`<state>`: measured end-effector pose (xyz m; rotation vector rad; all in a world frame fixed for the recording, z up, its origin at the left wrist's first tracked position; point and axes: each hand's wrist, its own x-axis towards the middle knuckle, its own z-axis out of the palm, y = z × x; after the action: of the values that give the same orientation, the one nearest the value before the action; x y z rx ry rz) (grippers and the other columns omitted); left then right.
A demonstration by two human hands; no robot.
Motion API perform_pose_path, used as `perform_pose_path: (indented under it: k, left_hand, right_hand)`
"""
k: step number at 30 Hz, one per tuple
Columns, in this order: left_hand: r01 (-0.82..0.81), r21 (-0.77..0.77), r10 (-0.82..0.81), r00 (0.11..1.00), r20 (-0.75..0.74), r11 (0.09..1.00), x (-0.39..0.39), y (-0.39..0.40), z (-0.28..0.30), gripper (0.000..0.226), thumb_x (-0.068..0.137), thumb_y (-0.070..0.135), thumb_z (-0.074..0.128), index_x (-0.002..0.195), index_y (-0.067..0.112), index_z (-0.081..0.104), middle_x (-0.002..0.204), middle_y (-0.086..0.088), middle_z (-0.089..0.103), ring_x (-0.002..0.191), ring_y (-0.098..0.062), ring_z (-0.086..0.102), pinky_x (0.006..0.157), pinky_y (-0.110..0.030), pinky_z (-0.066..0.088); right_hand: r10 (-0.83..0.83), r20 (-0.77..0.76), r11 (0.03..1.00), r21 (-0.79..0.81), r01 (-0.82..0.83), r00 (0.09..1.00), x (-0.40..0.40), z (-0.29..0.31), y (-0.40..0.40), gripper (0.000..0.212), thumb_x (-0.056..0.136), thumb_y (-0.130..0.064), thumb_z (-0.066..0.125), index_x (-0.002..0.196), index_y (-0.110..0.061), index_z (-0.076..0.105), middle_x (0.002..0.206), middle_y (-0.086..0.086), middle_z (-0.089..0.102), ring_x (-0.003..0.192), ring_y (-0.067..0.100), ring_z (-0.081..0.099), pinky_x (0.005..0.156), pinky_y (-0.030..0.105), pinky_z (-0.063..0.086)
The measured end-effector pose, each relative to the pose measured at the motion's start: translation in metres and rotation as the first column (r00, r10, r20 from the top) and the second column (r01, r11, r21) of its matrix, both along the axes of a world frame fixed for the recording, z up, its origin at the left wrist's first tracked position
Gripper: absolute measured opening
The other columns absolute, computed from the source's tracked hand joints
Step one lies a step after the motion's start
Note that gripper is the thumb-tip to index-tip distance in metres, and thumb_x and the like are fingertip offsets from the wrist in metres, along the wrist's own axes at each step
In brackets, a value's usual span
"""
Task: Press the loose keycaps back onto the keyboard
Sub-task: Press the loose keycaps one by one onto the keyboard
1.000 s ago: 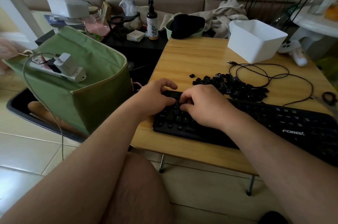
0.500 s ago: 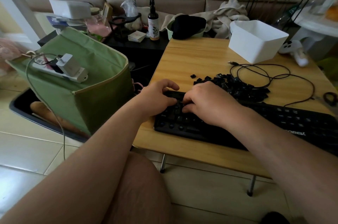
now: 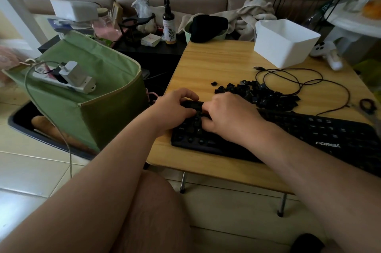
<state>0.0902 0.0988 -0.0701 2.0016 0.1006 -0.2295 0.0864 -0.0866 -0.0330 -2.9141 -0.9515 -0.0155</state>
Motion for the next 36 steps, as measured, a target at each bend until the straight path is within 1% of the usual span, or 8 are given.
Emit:
perform_pose_path:
  k: [4,6,8,11,16,20,28,36]
  left_hand:
    - [0.004,-0.026,-0.004,1.0,-0.023,1.0,0.001,0.001,0.0,0.032,0.095,0.013,0.072,0.113,0.039,0.067,0.118,-0.001,0.069,0.104,-0.026,0.071,0.087,-0.048,0.063]
    - [0.012,-0.038,-0.013,0.999,-0.033,0.999,0.001,0.002,0.001,0.033,0.095,0.013,0.072,0.116,0.037,0.066,0.119,-0.001,0.067,0.104,-0.026,0.071,0.086,-0.047,0.064]
    - [0.009,-0.031,-0.01,0.999,-0.031,0.999,0.001,0.003,0.0,0.033,0.095,0.013,0.073,0.116,0.038,0.066,0.119,0.0,0.067,0.104,-0.025,0.07,0.086,-0.047,0.064]
    - [-0.006,-0.004,0.006,1.0,-0.013,1.0,0.002,0.003,-0.001,0.034,0.091,0.017,0.076,0.109,0.045,0.068,0.123,0.0,0.065,0.106,-0.025,0.069,0.087,-0.047,0.063]
    - [-0.005,0.006,0.005,1.0,0.004,1.0,0.003,0.004,-0.004,0.034,0.092,0.018,0.076,0.113,0.043,0.067,0.122,0.002,0.064,0.105,-0.023,0.068,0.087,-0.046,0.063]
    - [-0.012,0.028,0.012,1.0,0.018,1.0,0.003,0.004,-0.005,0.035,0.091,0.019,0.077,0.111,0.046,0.067,0.12,0.003,0.065,0.104,-0.023,0.068,0.087,-0.046,0.063]
    - [-0.02,0.062,0.017,0.999,0.049,0.998,0.004,0.003,-0.006,0.036,0.086,0.025,0.079,0.106,0.052,0.066,0.125,0.001,0.063,0.11,-0.025,0.066,0.091,-0.048,0.061]
    - [-0.018,0.076,0.014,0.999,0.05,0.997,0.003,0.004,-0.005,0.036,0.089,0.024,0.079,0.111,0.049,0.066,0.125,0.004,0.062,0.112,-0.021,0.064,0.095,-0.046,0.059]
  right_hand:
    - [-0.044,-0.055,0.978,0.202,0.054,0.998,0.008,0.0,-0.016,0.021,0.097,-0.038,0.061,0.099,-0.022,0.075,0.088,-0.005,0.065,0.083,0.016,0.062,0.073,0.037,0.055]
    - [-0.079,-0.178,0.931,0.337,0.136,0.981,0.013,0.004,-0.026,0.016,0.097,-0.036,0.066,0.102,-0.026,0.078,0.092,-0.01,0.071,0.085,0.009,0.064,0.078,0.03,0.054]
    - [-0.064,-0.27,0.913,0.372,0.166,0.961,0.015,0.008,-0.032,0.015,0.097,-0.037,0.069,0.105,-0.03,0.079,0.097,-0.015,0.072,0.09,0.002,0.064,0.079,0.021,0.05]
    - [-0.029,-0.295,0.939,0.319,0.127,0.955,0.014,0.006,-0.03,0.016,0.097,-0.04,0.069,0.109,-0.033,0.078,0.1,-0.017,0.071,0.091,-0.002,0.062,0.077,0.017,0.047]
    - [-0.003,-0.23,0.972,0.228,0.057,0.973,0.009,0.002,-0.019,0.018,0.099,-0.042,0.064,0.108,-0.033,0.076,0.096,-0.013,0.068,0.086,0.007,0.063,0.082,0.036,0.057]
    - [0.017,-0.173,0.988,0.157,0.01,0.985,0.008,0.001,-0.013,0.019,0.1,-0.041,0.062,0.108,-0.03,0.075,0.097,-0.008,0.066,0.089,0.014,0.063,0.081,0.043,0.057]
    - [-0.013,-0.137,0.996,0.089,0.026,0.99,0.007,0.002,-0.004,0.019,0.1,-0.041,0.06,0.099,-0.027,0.074,0.09,-0.004,0.064,0.082,0.018,0.063,0.073,0.044,0.059]
    - [-0.034,-0.177,0.993,0.106,0.053,0.984,0.006,0.004,-0.003,0.017,0.098,-0.041,0.063,0.099,-0.029,0.075,0.087,-0.005,0.066,0.079,0.015,0.064,0.073,0.042,0.06]
